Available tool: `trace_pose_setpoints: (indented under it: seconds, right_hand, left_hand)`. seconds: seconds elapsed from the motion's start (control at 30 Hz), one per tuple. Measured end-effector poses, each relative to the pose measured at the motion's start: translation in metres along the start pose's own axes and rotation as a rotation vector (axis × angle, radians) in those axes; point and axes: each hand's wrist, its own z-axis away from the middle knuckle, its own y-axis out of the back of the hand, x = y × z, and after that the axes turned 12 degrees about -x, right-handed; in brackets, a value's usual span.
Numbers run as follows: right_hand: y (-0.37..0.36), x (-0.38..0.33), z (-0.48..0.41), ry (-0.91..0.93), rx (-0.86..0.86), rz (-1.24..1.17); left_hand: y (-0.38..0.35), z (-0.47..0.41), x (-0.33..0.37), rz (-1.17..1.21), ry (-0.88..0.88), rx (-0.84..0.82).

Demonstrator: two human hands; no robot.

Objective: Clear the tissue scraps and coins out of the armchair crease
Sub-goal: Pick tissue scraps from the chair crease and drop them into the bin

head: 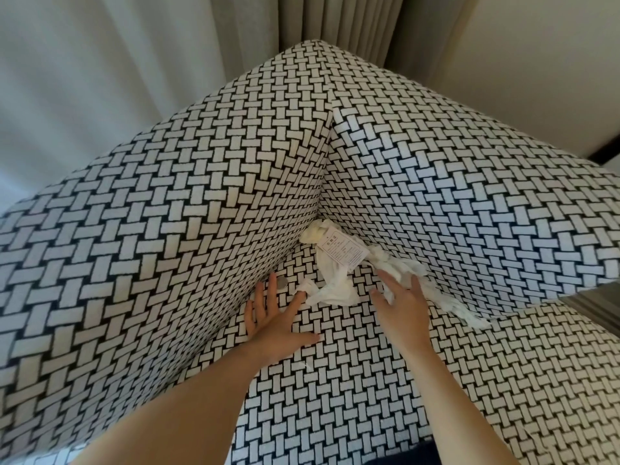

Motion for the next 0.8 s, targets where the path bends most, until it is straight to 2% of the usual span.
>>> trace_pose_setpoints:
  seconds: [0.07, 0.2, 0.3, 0.4, 0.47, 0.57, 0.8]
  right_hand:
    - [-0.001, -0.003, -0.006, -0.111, -0.147, 0.134]
    - [-0.001, -0.016, -0.027, -0.200, -0.258, 0.324]
    - [-0.003, -0.023, -0.042, -0.264, -0.290, 0.427]
    - [0.004, -0.029, -0.051, -0.253, -0.309, 0.509]
    - [0.011, -0.033, -0.055, -0.270, -0.327, 0.661]
    - [0.014, -0.035, -0.055, -0.194, -0.306, 0.877]
    - [0.020, -0.022, -0.048, 0.031, -0.202, 1.000]
  left_hand:
    - [0.000, 0.000, 0.000, 0.006, 0.000, -0.001]
    - [0.001, 0.000, 0.000, 0.000, 0.004, -0.005]
    - [0.001, 0.001, 0.001, -0.013, 0.006, -0.010]
    - [0.000, 0.000, 0.001, -0.014, 0.012, -0.010]
    - [0.001, 0.001, 0.001, -0.015, 0.013, -0.006]
    - [0.002, 0.001, 0.002, -0.020, 0.015, -0.009]
    - [0.003, 0.003, 0.004, -0.031, 0.026, -0.019]
